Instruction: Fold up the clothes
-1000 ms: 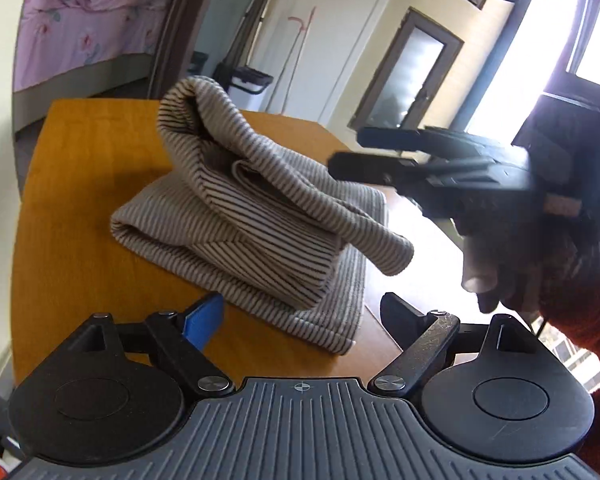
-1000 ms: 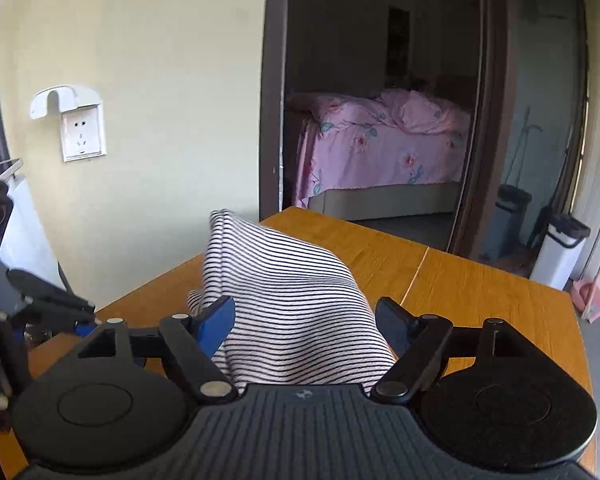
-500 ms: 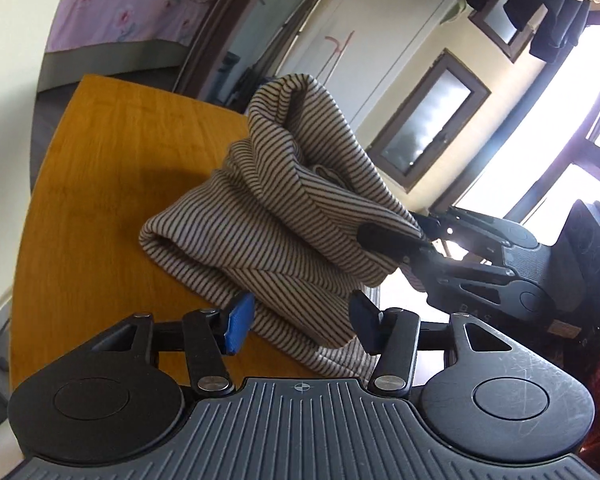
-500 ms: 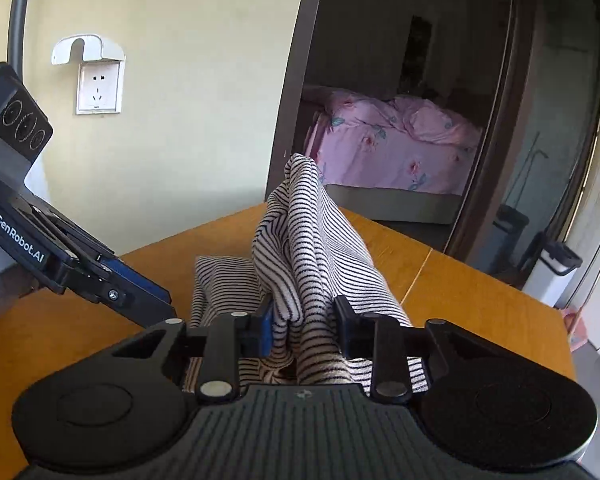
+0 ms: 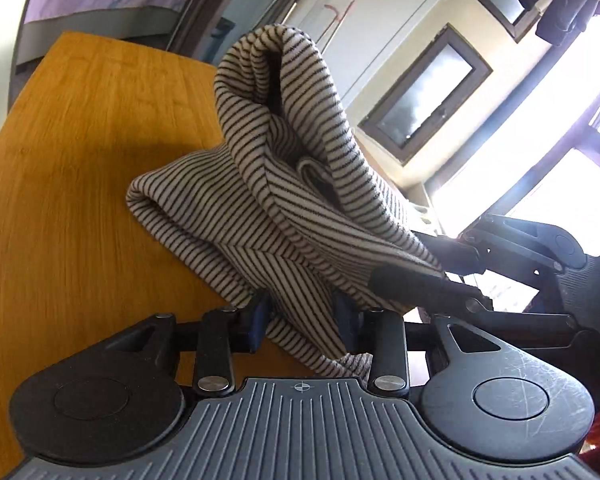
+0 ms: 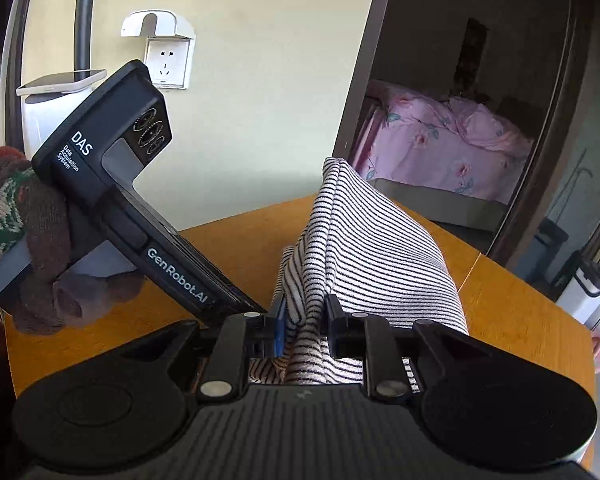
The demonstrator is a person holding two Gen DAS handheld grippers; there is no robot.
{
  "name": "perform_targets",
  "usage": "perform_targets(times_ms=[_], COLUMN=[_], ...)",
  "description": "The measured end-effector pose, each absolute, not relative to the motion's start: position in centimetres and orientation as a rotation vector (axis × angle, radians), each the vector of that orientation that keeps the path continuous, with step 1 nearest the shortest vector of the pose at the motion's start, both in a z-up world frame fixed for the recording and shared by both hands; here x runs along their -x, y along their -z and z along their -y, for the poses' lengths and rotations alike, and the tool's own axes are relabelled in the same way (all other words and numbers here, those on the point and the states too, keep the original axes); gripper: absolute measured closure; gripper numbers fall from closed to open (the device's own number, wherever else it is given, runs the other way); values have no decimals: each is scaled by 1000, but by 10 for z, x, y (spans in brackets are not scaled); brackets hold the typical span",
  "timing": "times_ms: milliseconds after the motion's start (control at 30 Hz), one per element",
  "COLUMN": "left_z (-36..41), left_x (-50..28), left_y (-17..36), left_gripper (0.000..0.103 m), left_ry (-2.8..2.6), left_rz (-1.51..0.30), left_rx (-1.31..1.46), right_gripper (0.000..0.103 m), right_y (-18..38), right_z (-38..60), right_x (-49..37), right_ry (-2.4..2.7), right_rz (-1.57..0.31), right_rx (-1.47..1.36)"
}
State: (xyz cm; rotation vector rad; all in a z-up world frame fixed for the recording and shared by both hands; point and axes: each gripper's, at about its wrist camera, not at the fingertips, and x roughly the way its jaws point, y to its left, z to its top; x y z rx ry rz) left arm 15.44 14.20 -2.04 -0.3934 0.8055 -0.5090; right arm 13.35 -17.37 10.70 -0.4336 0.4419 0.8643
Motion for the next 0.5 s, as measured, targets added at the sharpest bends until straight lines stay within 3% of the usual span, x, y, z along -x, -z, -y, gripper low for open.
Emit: perform_targets(times_ms=[233,433,500], left_z=[-178,-154,-161], left_x=[-154,-186,-190], left_y=[-23,-36,-45], left_gripper=[31,29,28], left_ry=[401,300,310], left_rz=[-649,-659,-608], left_rx=[364,159,252], right_gripper=[77,76,76], right_y=[-95,-97,-96], right_z=[168,172,172], right_x=[-127,-126,-126], right_ry=[-867,-860,-860], right_rz=[-432,-434,-441], right_rx=[466,461,461])
